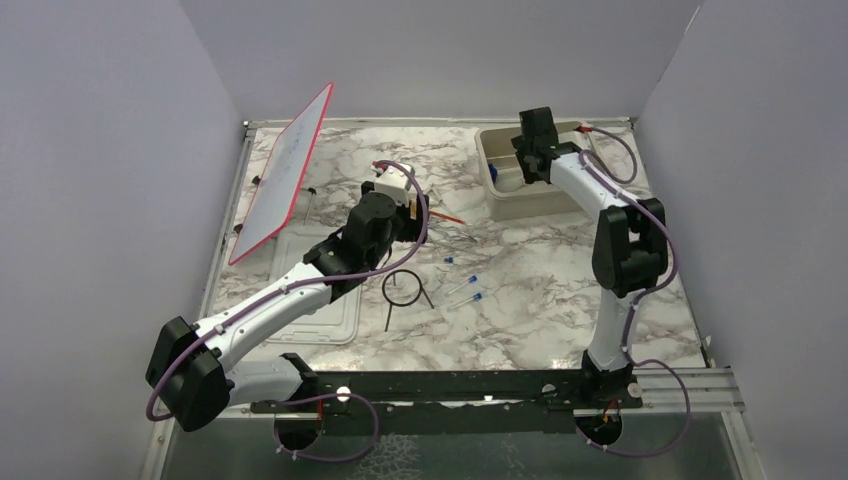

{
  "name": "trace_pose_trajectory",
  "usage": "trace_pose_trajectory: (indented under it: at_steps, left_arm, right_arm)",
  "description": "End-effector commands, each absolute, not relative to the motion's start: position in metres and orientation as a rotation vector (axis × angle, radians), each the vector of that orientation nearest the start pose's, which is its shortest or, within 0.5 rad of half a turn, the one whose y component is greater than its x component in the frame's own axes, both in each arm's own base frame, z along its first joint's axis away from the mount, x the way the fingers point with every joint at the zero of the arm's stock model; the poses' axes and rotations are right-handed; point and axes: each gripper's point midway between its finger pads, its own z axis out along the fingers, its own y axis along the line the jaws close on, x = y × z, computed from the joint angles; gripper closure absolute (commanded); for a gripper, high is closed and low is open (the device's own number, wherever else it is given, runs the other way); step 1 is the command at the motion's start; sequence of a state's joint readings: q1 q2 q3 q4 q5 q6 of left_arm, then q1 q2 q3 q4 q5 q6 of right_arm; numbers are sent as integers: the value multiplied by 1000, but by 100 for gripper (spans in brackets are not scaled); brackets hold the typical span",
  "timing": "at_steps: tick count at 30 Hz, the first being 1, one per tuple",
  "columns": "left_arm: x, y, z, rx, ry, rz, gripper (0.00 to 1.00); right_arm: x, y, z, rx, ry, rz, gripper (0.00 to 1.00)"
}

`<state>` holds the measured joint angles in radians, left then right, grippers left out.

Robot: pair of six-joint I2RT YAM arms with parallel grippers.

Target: Organize the chemistry lab equipment

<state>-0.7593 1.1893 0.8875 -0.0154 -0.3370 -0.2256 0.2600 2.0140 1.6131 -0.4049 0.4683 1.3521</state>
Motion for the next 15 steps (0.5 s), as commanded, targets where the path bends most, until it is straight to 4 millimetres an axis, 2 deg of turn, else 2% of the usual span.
trace_pose_trajectory:
  at_steps: [1,4,7,9,12,15]
  left_arm:
    - [318,-236,243,260,1828,-400,20]
    - [318,-233,247,245,1820,-396,20]
    - [319,-228,253,211,1809,-386,20]
    - [320,-224,257,184,1800,-378,20]
    - [319,-215,259,149,1801,-351,20]
    - [319,-205,267,105,1786,-330,20]
  right_arm:
    - [530,90,171,1206,1833,273,34]
    - [526,100,199,1016,1872,323,33]
    - [520,120,229,743,1913,408,35]
    - [514,140,246,552,1934,467,38]
    - [497,175,259,291,1969,515,43]
    - [474,217,259,65,1998,537,49]
